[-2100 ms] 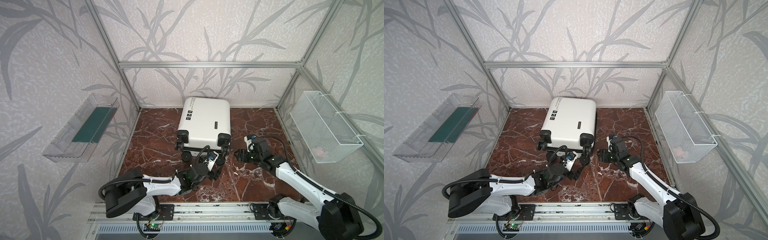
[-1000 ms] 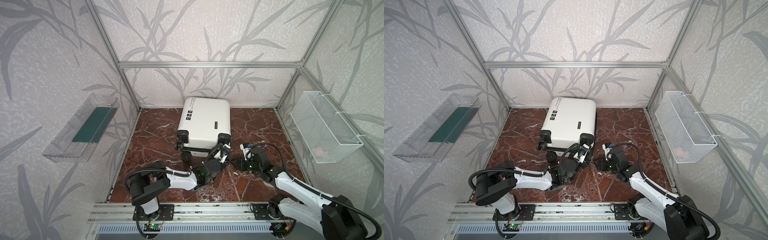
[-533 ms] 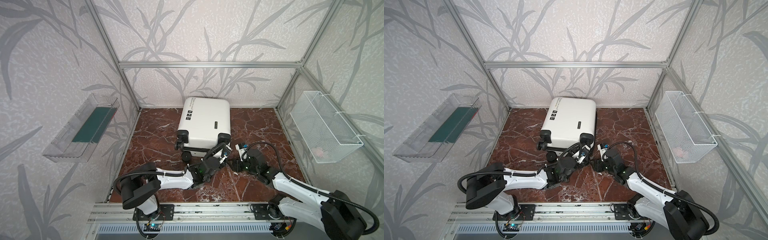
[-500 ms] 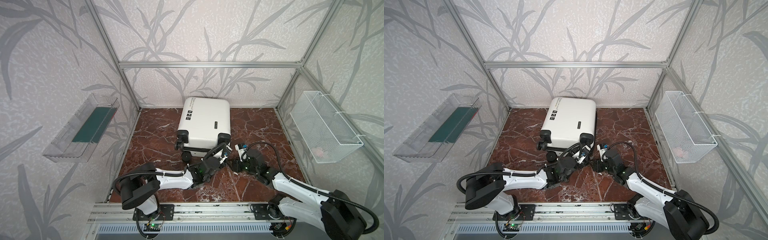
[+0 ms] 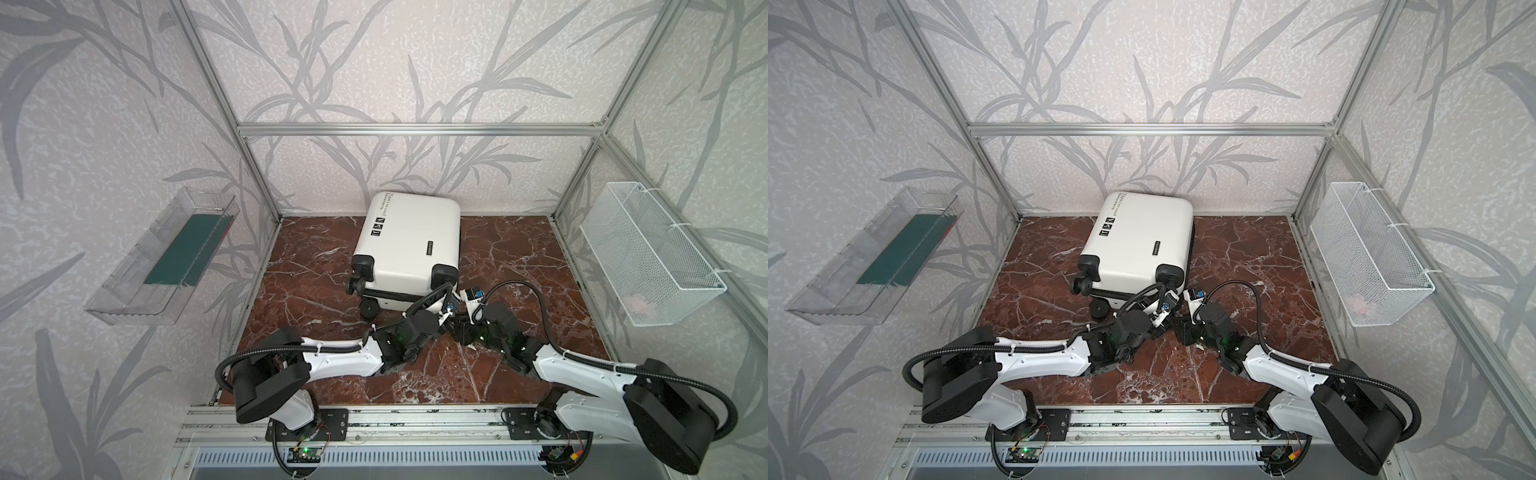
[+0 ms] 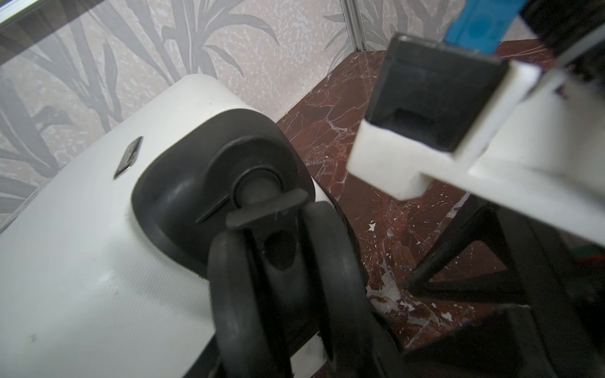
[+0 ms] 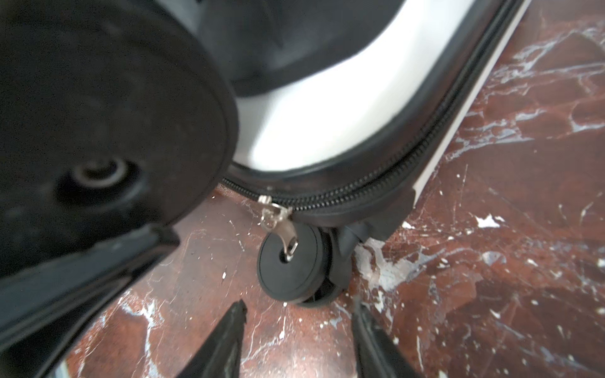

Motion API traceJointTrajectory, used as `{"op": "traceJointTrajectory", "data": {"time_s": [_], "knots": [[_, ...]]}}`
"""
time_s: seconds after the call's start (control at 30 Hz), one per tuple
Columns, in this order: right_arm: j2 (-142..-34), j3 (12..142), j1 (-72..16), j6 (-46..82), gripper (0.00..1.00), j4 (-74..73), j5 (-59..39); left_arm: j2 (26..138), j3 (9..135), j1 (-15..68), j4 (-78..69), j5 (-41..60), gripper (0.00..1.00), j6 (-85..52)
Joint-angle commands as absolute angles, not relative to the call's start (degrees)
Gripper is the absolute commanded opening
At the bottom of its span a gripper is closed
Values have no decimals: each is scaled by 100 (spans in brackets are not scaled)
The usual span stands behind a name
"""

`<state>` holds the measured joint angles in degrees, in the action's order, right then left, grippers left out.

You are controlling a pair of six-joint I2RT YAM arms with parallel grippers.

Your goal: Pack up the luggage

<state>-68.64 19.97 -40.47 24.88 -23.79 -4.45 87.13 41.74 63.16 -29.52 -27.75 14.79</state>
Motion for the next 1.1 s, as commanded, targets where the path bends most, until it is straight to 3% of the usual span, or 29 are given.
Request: {"op": "traceJointTrajectory", "data": {"time_s": [0.0,0.9,1.07], "knots": [[-7070,1973,-4225,2479,51,-3026,-172,8516,4473,6277,-3122,-2354,33,1479],[-8338,2070,-4907,3041,31,-4948,1479,8429,4474,6276,-2997,-2215,21,1059],[-8550,2145,-5017,3117,22,-5009,1694,8403,4438,6275,-2980,-2220,19,1004]]}}
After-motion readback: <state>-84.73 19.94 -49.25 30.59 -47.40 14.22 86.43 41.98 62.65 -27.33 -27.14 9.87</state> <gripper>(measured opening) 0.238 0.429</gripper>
